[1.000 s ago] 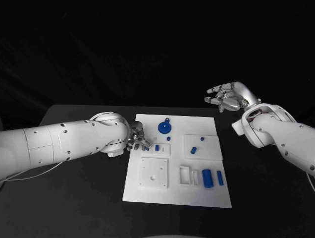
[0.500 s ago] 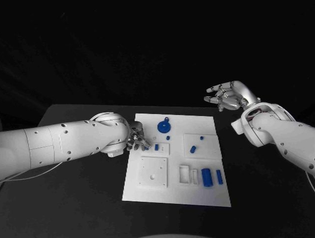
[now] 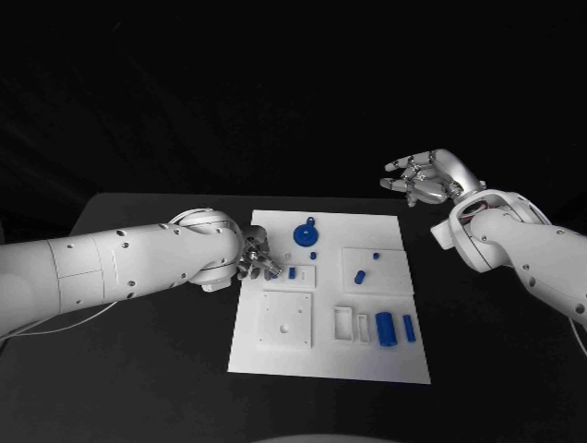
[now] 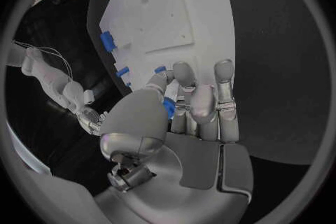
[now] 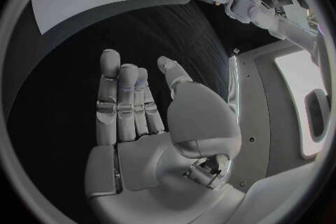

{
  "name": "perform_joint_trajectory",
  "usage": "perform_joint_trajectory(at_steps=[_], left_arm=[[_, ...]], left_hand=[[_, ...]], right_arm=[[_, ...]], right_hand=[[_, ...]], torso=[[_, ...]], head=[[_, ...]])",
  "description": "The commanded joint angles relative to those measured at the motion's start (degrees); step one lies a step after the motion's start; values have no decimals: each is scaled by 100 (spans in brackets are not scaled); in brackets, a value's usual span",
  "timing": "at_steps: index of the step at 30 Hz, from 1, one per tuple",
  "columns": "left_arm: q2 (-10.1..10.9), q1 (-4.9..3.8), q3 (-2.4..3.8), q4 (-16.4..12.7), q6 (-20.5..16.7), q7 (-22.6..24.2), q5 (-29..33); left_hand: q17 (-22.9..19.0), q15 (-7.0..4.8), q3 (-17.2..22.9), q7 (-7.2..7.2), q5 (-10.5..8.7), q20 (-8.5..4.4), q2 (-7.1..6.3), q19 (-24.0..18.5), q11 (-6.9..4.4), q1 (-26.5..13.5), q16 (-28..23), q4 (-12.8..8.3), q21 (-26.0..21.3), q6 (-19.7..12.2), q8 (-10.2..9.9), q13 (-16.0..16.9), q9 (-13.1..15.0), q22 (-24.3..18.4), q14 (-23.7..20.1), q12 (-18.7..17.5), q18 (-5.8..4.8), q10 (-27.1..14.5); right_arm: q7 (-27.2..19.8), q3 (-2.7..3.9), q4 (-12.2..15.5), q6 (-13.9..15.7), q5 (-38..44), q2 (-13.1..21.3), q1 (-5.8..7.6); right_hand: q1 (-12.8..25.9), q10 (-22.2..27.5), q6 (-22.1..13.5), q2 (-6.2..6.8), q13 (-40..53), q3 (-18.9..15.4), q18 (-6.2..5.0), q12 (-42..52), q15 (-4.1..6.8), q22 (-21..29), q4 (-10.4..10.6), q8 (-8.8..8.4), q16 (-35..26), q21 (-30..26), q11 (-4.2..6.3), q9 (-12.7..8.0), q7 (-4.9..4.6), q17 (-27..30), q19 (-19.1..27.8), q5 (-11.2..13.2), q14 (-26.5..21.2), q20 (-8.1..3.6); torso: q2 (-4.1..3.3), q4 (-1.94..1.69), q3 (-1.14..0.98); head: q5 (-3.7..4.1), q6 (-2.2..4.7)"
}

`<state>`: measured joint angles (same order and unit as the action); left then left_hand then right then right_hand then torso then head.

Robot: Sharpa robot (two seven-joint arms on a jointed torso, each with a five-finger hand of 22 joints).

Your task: Assemble the parts on the task board

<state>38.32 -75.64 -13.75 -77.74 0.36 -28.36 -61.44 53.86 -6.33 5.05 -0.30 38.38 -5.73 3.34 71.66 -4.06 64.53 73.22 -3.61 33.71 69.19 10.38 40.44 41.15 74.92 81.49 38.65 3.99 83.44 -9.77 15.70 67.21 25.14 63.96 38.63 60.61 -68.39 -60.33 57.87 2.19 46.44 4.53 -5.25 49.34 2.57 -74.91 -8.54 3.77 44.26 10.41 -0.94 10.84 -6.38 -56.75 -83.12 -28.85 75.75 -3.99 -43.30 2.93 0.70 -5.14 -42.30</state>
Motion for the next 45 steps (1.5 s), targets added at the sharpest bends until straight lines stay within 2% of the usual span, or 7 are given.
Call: perform_joint_trajectory(at_steps=[1,14,18,24,33,40,45], left_arm=[[-38,30,-3,27,70,64,-14],[-133,127,-1,176,143,88,29],[-125,134,-1,202,163,82,61],[-86,140,-1,186,155,95,24],[-16,142,3,156,89,92,-21],[61,141,25,106,-52,81,-2],[97,138,67,64,-112,65,-1]], left_hand=[[3,4,881,-12,2,7,2,29,-38,74,-22,-850,5,28,-37,7,-8,106,55,-36,41,5],[-19,14,845,-4,-121,12,10,27,-19,74,-40,-798,-12,21,-71,11,-69,104,42,-36,39,6],[-84,19,708,-20,-188,17,-63,12,-12,7,-80,-628,-40,-2,-82,1,-98,99,4,-46,29,-13],[-110,-9,299,-102,-904,-7,-282,49,-50,-156,-88,-112,-91,24,-88,-3,-155,93,4,-30,-9,-6],[-125,-23,-31,-115,-1087,-36,-490,87,-57,-3,-92,520,-162,90,-89,-17,-231,102,4,-20,-46,-8],[-144,-23,-116,-103,-2059,-51,-742,108,-49,-36,-107,987,-182,138,-37,-23,-201,101,8,-20,-51,8],[-170,-26,6,-92,-2324,-62,-980,121,-44,32,-131,1468,-201,133,25,-28,-137,104,6,-28,-63,13]], right_arm=[[-39,3,0,-62,12,-6,-4],[-45,3,-5,-70,2,-14,-14],[-46,3,-6,-68,-1,-12,-16],[-47,3,-8,-69,-3,-10,-21],[-50,3,-10,-52,-6,-6,-31],[-39,3,-8,-18,-2,2,-37],[-35,3,-11,-11,3,5,-39]], right_hand=[[66,-19,45,10,6,11,-26,17,26,-167,27,-17,19,18,23,-6,5,-7,-55,-17,-1,3],[74,-19,42,10,8,11,-26,18,27,-166,35,-17,18,14,22,-7,5,-8,-56,-20,-1,3],[74,-19,42,10,8,11,-26,18,27,-166,35,-17,18,14,22,-7,5,-8,-56,-20,-1,3],[74,-19,42,10,8,11,-26,18,27,-166,35,-17,18,14,22,-7,5,-8,-56,-20,-1,3],[71,-16,32,12,6,12,-26,14,25,-163,35,-19,15,3,21,-9,2,-7,-53,-21,-5,4],[70,-6,14,11,3,15,-30,7,24,-156,37,-19,11,-28,18,-11,-3,-5,-52,-33,-7,5],[70,-6,14,11,3,15,-30,7,24,-156,37,-19,11,-28,18,-11,-3,-5,-52,-33,-7,5]], torso=[[2,4,2],[1,2,0],[2,-5,-2],[2,2,7],[-1,-2,4],[1,3,4],[-4,-2,7]], head=[[0,-7],[19,-18],[24,-8],[35,-11],[42,-11],[57,-26],[63,-28]])
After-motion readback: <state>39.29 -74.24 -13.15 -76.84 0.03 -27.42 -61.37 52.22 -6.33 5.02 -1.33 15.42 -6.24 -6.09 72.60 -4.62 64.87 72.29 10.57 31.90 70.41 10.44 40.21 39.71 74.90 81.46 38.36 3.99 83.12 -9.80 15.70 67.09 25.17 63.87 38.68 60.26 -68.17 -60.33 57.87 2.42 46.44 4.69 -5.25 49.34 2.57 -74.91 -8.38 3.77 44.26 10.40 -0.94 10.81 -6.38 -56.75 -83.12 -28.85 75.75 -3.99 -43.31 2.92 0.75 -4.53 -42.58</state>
